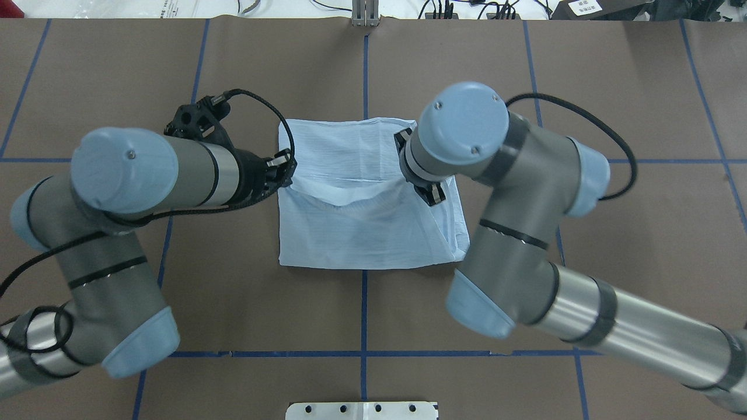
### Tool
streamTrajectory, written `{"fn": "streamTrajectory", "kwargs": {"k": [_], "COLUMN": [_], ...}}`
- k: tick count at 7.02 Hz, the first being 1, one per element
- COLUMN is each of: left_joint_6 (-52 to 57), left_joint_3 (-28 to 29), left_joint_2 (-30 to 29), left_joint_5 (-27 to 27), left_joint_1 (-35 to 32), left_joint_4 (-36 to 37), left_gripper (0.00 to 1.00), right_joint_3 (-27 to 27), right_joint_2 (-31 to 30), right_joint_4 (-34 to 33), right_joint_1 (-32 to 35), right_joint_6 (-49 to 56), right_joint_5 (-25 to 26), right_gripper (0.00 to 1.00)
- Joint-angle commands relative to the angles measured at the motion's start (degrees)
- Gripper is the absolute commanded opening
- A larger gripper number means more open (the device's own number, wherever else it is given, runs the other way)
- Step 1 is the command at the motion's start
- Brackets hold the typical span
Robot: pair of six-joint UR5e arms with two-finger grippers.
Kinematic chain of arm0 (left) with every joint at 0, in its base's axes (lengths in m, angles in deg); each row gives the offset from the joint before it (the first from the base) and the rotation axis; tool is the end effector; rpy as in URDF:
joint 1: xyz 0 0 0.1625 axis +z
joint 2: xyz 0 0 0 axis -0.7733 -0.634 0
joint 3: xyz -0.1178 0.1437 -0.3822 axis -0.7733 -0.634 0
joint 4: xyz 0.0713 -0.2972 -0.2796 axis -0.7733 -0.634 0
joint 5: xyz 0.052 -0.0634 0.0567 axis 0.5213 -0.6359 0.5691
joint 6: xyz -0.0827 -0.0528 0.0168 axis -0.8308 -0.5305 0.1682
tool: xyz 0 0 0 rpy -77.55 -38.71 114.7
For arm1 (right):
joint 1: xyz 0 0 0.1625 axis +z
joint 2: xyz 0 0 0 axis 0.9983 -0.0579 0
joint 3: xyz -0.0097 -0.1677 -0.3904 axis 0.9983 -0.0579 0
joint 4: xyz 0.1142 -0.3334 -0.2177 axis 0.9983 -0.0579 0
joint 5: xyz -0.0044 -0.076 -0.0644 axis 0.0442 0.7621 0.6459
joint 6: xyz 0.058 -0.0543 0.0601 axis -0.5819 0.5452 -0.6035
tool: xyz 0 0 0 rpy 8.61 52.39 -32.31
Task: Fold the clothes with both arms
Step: 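Lift the near edge with both grippers and fold it over toward the far edge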
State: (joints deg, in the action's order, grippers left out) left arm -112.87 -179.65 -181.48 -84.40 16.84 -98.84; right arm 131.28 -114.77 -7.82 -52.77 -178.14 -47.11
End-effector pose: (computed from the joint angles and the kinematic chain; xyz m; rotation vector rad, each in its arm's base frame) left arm 0.4276 -0.4338 0.2056 0.1678 1.1484 -0.5785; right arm -0.4945 -0.4737 0.1666 -0.2152 -0.8934 1.1451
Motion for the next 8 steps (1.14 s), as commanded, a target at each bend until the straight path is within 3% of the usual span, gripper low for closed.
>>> {"fn": "streamTrajectory", "kwargs": {"k": [1, 6, 7, 8], "left_joint_6": [2.4, 7.1, 8.8, 10.9], "left_joint_3": [14.6, 37.7, 41.3, 41.8], "left_joint_2": [-3.5, -12.6, -12.6, -13.0], "left_joint_5": [-0.2, 0.0, 0.0, 0.0], "left_joint_1": [-3.9, -8.1, -8.6, -9.2], "left_joint_4": [-11.1, -24.3, -27.7, -27.9], "left_gripper": [0.00, 0.00, 0.41, 0.99], "right_joint_3": [-23.0, -42.9, -47.6, -47.8], "right_joint_2": [10.4, 15.7, 16.2, 16.7], "right_joint_4": [9.6, 27.9, 33.5, 33.7], "right_joint_1": [4.2, 7.0, 7.0, 7.6], "right_joint_6": [3.8, 8.5, 10.6, 14.5], "right_joint_5": [-2.6, -4.7, -4.5, -4.5], "right_gripper": [0.00, 0.00, 0.69, 1.00]}}
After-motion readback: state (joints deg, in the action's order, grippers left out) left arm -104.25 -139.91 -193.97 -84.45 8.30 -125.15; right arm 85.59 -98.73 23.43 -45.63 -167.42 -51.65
